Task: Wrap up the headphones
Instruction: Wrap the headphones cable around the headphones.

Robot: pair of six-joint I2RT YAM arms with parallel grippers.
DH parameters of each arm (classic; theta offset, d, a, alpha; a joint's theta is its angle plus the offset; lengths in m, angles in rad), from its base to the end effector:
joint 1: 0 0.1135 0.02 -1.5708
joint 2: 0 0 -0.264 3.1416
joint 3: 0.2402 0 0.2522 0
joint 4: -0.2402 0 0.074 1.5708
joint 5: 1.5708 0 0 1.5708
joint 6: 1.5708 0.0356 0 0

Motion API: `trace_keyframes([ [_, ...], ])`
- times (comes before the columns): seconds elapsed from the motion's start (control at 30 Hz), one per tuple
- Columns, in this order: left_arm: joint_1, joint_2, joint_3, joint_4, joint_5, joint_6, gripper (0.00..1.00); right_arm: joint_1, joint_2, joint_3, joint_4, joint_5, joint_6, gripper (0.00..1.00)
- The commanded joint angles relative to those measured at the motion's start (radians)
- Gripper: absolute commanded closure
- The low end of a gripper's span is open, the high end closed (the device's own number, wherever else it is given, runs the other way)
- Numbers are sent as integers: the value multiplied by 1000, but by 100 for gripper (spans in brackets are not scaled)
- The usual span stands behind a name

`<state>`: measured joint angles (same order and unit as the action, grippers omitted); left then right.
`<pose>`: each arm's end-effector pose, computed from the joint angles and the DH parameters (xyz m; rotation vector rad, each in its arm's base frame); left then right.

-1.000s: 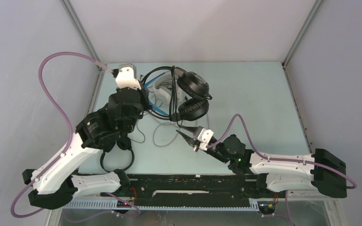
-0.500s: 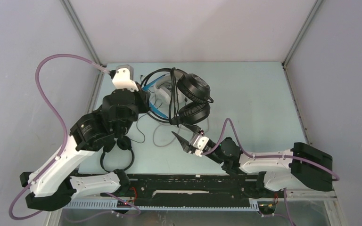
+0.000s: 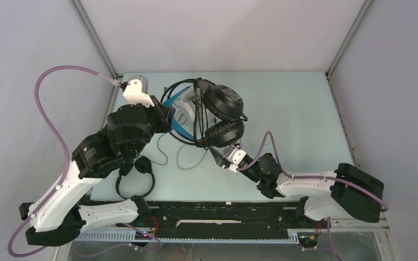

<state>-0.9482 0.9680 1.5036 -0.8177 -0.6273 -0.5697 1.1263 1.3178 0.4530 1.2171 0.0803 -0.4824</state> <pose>0.1039 -0.1090 0.4790 -0.0909 1.8241 -0.4998 0.1149 0.2346 0.2594 -0.8393 0.9067 0.5123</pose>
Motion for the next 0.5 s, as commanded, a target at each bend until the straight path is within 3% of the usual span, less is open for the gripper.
trace_keyframes([
  [0.0, 2, -27, 76, 137, 63, -86, 100, -18, 9, -2, 54, -44, 20, 54],
  [0.3, 2, -23, 66, 166, 98, -102, 100, -27, 107, 17, 112, -69, 48, 59],
  [0.47, 2, -57, -14, 284, 107, -106, 100, -28, 152, 32, 140, -110, 76, 91],
])
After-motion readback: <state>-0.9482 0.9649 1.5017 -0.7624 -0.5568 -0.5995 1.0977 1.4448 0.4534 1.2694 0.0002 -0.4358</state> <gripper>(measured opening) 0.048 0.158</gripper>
